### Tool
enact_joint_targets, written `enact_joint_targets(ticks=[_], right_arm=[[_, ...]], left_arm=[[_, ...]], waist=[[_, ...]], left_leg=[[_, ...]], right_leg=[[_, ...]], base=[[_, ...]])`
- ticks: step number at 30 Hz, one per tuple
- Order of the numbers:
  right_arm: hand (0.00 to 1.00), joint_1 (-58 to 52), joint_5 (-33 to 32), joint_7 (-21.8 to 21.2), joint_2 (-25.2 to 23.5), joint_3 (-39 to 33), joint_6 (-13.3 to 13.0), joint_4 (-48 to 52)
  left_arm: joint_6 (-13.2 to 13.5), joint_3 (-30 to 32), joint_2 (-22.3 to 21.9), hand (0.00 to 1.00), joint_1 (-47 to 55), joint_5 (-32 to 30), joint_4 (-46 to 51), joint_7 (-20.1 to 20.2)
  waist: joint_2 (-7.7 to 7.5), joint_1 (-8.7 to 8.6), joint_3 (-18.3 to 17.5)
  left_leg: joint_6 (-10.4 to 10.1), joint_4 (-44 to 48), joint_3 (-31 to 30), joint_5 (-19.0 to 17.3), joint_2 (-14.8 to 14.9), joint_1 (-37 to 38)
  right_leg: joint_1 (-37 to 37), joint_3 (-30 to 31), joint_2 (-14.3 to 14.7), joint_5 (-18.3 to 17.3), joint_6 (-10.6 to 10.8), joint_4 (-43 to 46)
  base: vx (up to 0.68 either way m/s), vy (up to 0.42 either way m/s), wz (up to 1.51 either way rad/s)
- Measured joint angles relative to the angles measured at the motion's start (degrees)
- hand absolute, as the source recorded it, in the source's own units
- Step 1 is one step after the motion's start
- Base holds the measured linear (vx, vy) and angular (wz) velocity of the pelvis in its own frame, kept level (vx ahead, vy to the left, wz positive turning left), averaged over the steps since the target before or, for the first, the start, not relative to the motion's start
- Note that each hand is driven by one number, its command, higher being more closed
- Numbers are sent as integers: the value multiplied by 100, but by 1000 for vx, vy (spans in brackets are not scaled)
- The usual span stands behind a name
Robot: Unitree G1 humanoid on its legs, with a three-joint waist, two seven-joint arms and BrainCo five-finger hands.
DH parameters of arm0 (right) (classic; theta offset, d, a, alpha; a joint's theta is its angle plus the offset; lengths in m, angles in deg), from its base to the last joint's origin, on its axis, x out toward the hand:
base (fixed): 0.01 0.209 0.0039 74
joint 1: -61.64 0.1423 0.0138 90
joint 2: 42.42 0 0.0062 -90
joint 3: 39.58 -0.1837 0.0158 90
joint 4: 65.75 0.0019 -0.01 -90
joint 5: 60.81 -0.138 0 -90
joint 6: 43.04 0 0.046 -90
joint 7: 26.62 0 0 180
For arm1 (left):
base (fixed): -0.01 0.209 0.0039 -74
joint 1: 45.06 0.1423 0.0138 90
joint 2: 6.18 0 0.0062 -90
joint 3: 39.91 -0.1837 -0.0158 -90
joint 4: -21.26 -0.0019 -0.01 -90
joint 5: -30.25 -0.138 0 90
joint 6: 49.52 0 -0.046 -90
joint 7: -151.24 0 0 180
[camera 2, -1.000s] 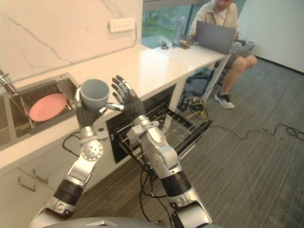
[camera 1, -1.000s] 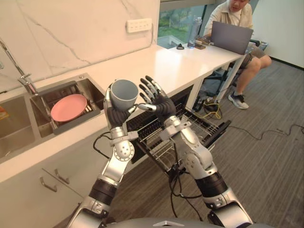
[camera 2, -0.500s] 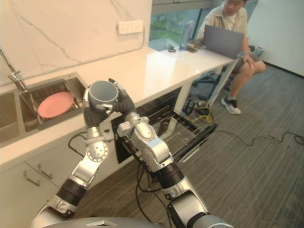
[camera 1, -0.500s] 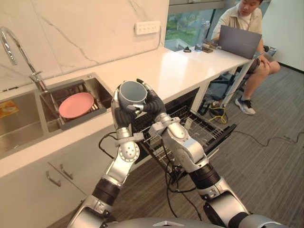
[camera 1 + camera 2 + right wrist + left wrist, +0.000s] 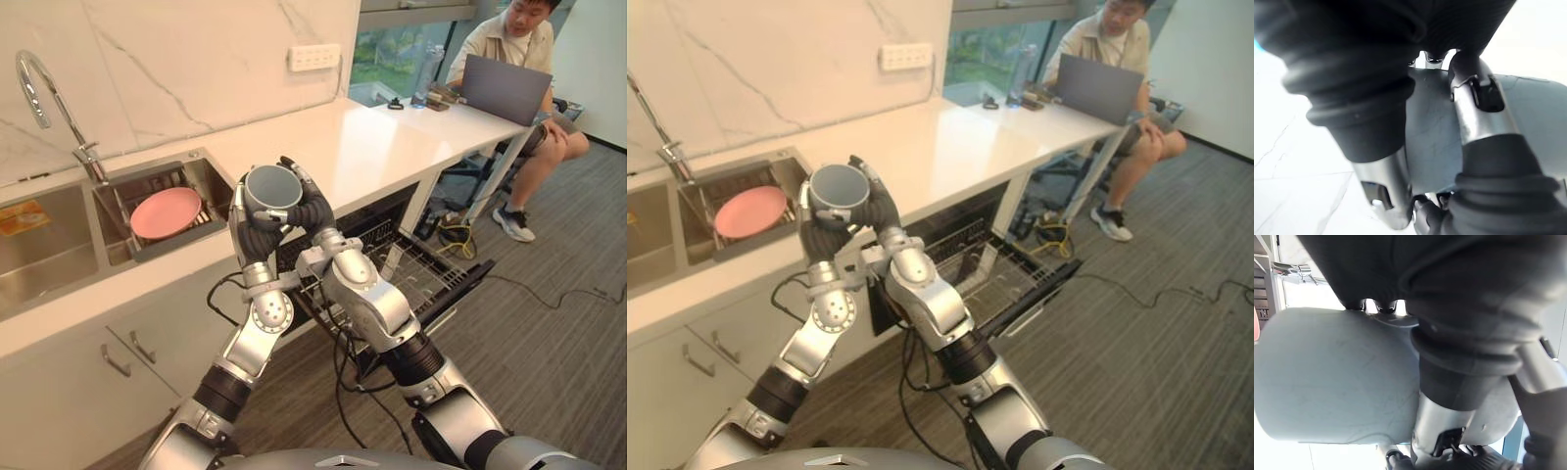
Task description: Walk over to the sink, pick up the cup, carry it to the dishwasher, place the cup inside the dishwasher, then close the dishwasher door
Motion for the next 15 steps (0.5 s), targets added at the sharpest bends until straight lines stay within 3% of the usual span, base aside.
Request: enact_joint_targets(ticks=[15], right_arm=[[0,-1,222,338,-154,170,-74,-74]], left_arm=[[-98,-12,-11,100,1,-14,0,-243]], waist=[[3,25,-2]], left_leg=[[-49,-1,-106,-9,-1,-17]], right_leg=[[50,-91,0,-13,20,-12]], base=[[-13,-1,3]])
